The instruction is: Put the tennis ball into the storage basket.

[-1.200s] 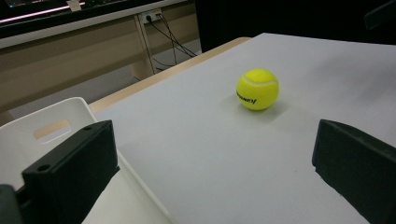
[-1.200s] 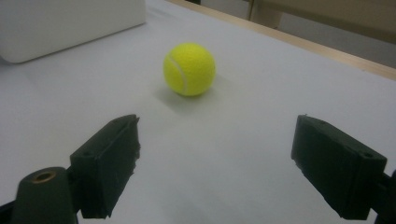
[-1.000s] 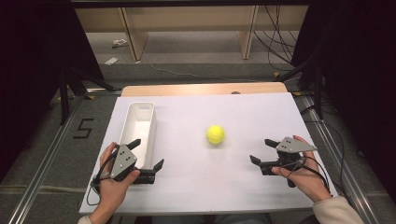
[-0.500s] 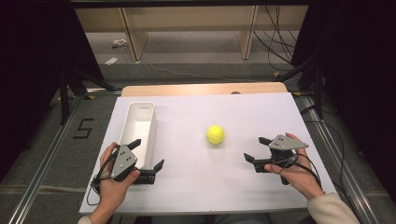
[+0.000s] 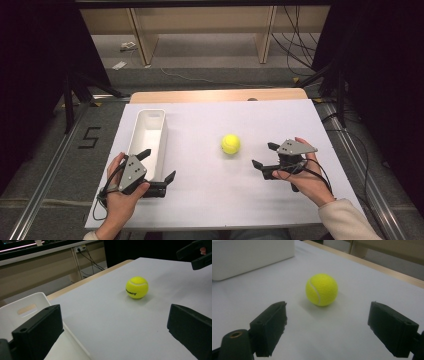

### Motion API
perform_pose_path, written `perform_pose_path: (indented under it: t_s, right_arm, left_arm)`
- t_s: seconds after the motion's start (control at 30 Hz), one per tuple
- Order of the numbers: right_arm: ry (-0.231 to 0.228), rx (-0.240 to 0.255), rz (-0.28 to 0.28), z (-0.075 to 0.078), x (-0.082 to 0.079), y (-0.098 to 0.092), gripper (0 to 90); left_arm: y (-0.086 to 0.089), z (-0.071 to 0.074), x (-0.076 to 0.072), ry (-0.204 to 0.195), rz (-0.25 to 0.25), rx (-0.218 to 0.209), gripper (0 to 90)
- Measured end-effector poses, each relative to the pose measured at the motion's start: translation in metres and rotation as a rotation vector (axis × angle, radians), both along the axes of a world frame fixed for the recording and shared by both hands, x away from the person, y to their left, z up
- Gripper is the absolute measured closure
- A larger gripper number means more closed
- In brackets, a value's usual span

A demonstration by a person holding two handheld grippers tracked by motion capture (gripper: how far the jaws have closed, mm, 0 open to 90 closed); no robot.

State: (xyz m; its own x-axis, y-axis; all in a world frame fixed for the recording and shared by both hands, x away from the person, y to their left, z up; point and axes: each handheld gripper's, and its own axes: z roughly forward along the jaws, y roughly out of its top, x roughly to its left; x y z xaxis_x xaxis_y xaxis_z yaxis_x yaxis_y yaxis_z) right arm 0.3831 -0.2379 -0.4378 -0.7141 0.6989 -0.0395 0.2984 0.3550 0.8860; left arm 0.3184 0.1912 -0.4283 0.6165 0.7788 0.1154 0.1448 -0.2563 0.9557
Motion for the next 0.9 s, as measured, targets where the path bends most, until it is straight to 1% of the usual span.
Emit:
perform_pose_path:
  t_s: [0.63,0.9]
  right_arm:
    - [0.003,-0.01,0.021,0.0,0.014,0.021,15.9]
    - [0.002,-0.016,0.019,-0.001,0.019,0.025,15.9]
  left_arm:
    - [0.0,0.0,0.0,-0.002,0.0,-0.001,0.0]
    - [0.0,0.0,0.0,-0.002,-0.001,-0.001,0.0]
